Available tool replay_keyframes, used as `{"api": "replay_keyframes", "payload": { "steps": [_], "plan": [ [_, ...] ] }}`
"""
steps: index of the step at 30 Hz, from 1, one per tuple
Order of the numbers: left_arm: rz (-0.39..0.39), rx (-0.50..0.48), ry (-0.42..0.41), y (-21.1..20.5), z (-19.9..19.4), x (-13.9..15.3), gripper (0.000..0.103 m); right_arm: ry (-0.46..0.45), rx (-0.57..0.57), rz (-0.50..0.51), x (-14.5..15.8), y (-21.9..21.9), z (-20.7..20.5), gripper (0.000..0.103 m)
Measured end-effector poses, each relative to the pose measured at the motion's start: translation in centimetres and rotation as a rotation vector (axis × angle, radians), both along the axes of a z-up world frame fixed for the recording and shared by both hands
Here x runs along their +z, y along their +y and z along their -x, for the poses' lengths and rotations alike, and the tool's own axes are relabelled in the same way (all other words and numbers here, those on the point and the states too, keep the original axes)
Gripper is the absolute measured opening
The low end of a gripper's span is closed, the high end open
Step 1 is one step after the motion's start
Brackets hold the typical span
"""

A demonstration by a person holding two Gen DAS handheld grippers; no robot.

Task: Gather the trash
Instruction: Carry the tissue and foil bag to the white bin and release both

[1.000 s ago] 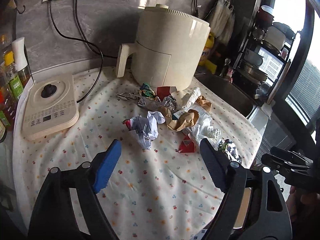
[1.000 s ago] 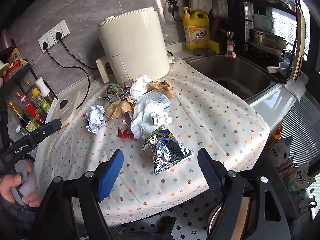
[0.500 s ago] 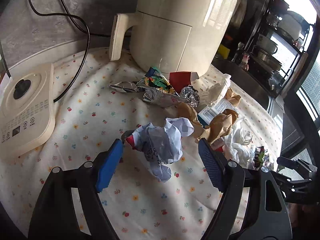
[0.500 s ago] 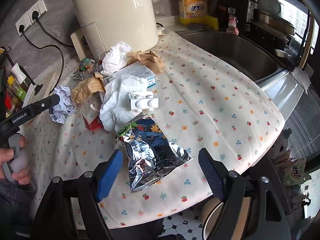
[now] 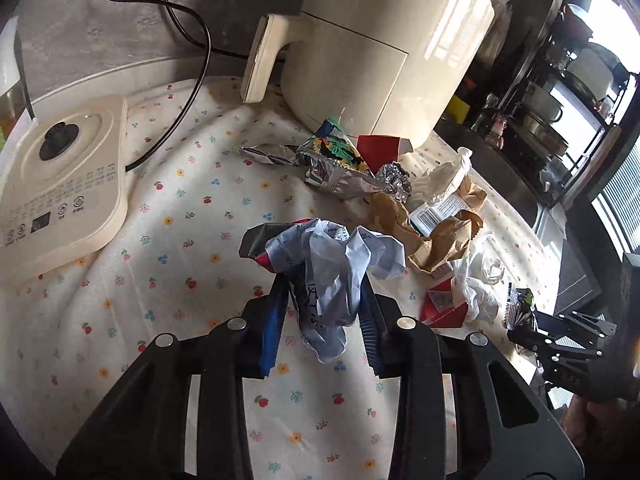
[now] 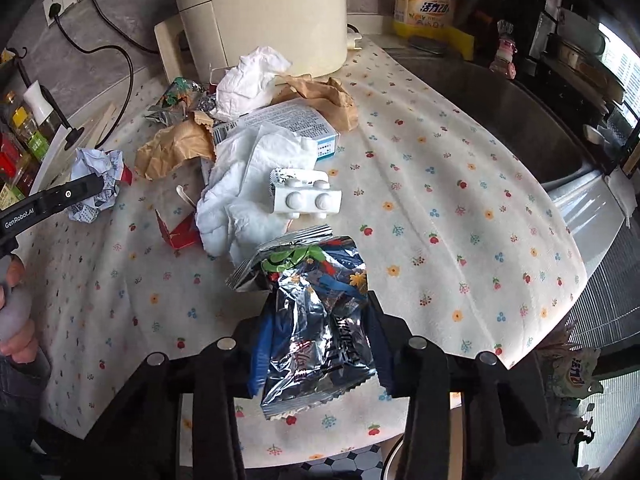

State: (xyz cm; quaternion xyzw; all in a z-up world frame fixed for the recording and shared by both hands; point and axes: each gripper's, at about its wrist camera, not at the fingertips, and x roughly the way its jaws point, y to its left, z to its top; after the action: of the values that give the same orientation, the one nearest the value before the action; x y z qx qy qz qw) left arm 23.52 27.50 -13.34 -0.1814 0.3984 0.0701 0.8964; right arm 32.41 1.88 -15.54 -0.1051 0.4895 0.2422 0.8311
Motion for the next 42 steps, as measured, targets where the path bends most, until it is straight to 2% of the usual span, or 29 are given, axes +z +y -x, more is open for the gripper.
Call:
{"api": "replay_keyframes", "payload": {
  "steps": [2, 8, 15, 23, 33, 39, 40, 42],
  "plan": [
    [-0.009, 0.016, -0.007, -0.3, 0.6, 0.7, 0.034, -0.007, 0.015, -0.015, 0.4, -0.2, 0.4, 0.035],
    [-0.033, 0.044, -0.052, -3.1, 3.2, 3.1, 0.034, -0.031, 0.039, -0.099, 2.8, -2.7, 2.0, 0.035],
    [-0.051, 0.006, -0.073, -10.4, 5.4, 4.5, 0.034, -0.050, 0.035, -0.143, 4.9, -9.1, 4.2, 0.036],
    [-0.050, -0.057, -0.070, -18.6, 6.8, 5.1, 0.034, -0.053, 0.009, -0.151, 5.2, -16.6, 7.0, 0.036],
    [-0.009, -0.145, -0.030, -27.7, 7.4, 3.0, 0.035, -0.012, -0.052, -0.138, 3.1, -25.1, 9.3, 0.037],
    [0.008, -0.180, 0.007, -31.6, 7.8, 0.7, 0.035, 0.025, -0.083, -0.117, 0.4, -28.8, 10.2, 0.044],
    [0.009, -0.186, 0.013, -32.2, 7.9, 0.4, 0.035, 0.030, -0.086, -0.114, -0.1, -29.3, 10.4, 0.046],
    [0.012, -0.198, 0.027, -33.1, 8.0, -0.4, 0.035, 0.046, -0.099, -0.107, -1.1, -30.2, 10.5, 0.060]
  ]
}}
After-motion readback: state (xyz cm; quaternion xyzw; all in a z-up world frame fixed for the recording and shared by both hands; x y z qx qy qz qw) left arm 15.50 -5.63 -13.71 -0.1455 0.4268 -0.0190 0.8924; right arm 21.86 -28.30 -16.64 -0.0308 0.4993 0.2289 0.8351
